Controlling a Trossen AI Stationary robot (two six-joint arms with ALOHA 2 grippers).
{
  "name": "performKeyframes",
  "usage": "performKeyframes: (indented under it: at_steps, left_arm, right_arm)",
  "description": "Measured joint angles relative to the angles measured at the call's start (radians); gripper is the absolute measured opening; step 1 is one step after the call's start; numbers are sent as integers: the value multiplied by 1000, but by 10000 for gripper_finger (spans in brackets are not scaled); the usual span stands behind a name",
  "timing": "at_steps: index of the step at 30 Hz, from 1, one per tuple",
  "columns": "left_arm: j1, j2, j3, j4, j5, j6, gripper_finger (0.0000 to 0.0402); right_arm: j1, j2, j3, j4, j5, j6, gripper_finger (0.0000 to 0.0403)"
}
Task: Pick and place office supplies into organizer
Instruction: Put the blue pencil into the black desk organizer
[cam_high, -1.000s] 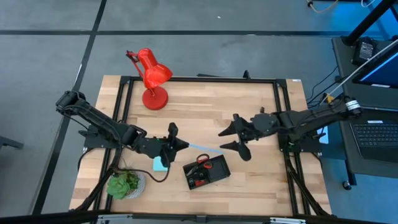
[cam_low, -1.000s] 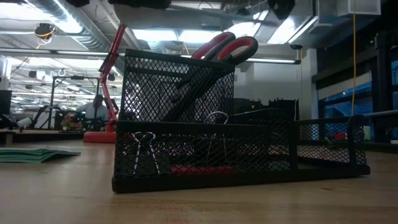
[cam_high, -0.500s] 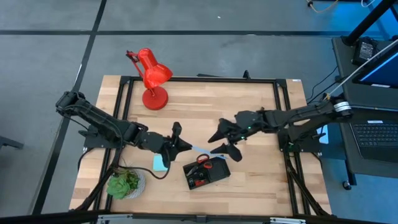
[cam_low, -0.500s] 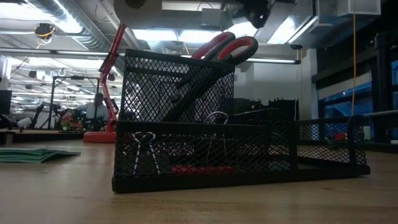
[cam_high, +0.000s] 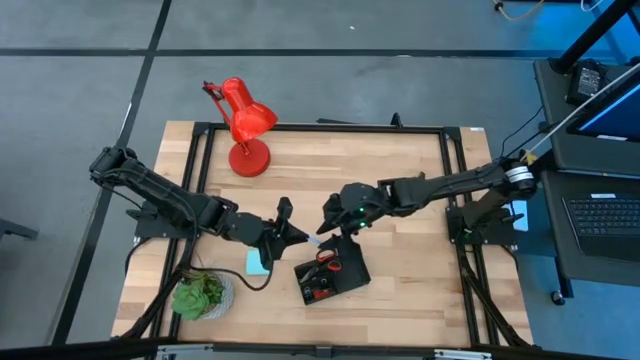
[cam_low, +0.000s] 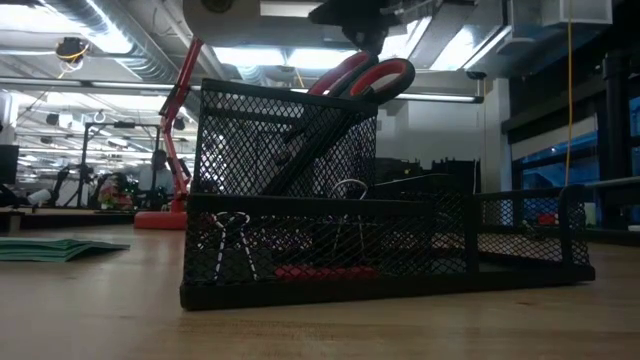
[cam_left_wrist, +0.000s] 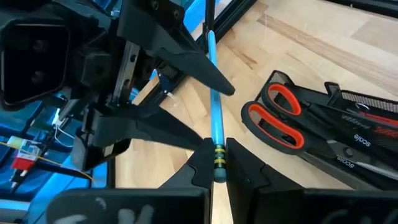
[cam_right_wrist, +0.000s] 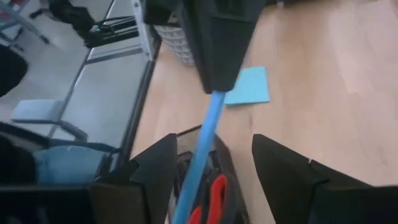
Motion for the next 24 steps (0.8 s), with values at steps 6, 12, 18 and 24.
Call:
performKeyframes:
  at_steps: [6, 12, 18, 24]
  left_arm:
    - [0, 0, 0, -9, -22, 21, 13]
    - [-1, 0, 0, -14, -57, 28, 13]
    - [-1, 0, 0, -13, -56, 43, 17]
    - [-1, 0, 0, -14, -63, 44, 21]
  right_arm:
    - [0, 27, 47, -17, -50, 4, 195]
    - [-1, 28, 47, -25, -47, 8, 158]
    - [-1, 28, 47, -26, -43, 4, 105]
    - [-1, 28, 47, -29, -4, -46, 58]
